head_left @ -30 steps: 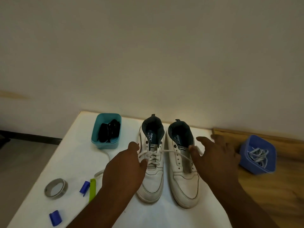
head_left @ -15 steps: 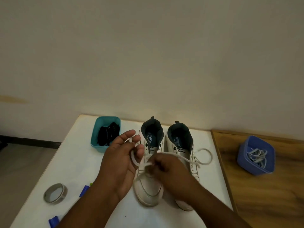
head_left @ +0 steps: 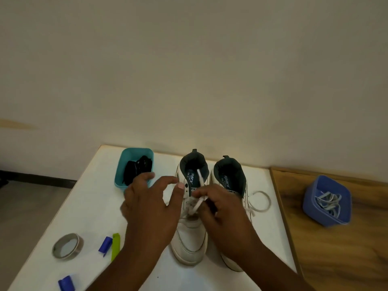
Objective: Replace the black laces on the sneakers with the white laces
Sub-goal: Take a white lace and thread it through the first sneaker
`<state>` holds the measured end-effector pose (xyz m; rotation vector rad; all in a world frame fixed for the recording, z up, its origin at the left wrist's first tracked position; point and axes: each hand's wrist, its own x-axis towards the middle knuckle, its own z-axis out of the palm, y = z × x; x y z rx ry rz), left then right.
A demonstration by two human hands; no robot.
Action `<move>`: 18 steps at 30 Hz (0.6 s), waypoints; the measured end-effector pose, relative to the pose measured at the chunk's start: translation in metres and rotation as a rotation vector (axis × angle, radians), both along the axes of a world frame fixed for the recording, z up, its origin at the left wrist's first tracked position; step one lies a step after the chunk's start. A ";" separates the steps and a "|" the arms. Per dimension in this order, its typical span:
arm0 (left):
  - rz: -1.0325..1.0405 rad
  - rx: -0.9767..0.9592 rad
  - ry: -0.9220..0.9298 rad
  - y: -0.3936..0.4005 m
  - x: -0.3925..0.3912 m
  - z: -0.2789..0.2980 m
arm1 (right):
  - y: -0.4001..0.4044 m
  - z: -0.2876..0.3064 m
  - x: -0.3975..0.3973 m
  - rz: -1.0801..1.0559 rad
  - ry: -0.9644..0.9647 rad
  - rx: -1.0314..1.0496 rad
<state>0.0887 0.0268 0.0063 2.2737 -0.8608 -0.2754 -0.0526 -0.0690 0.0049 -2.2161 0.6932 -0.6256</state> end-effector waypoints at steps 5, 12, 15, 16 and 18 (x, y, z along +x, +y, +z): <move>-0.215 -0.193 0.423 -0.010 -0.008 -0.007 | 0.001 -0.005 -0.001 0.109 0.095 -0.085; -0.164 -0.372 0.611 -0.011 -0.008 0.000 | -0.004 -0.011 -0.001 0.185 0.062 0.015; -0.077 -0.424 0.487 -0.011 -0.003 -0.006 | -0.007 -0.015 0.000 -0.198 -0.083 0.172; -0.082 -0.398 0.395 -0.010 -0.003 -0.010 | -0.009 -0.017 -0.001 -0.321 -0.070 0.154; -0.079 -0.317 0.252 -0.010 -0.004 -0.015 | -0.014 -0.021 0.000 -0.430 0.112 0.018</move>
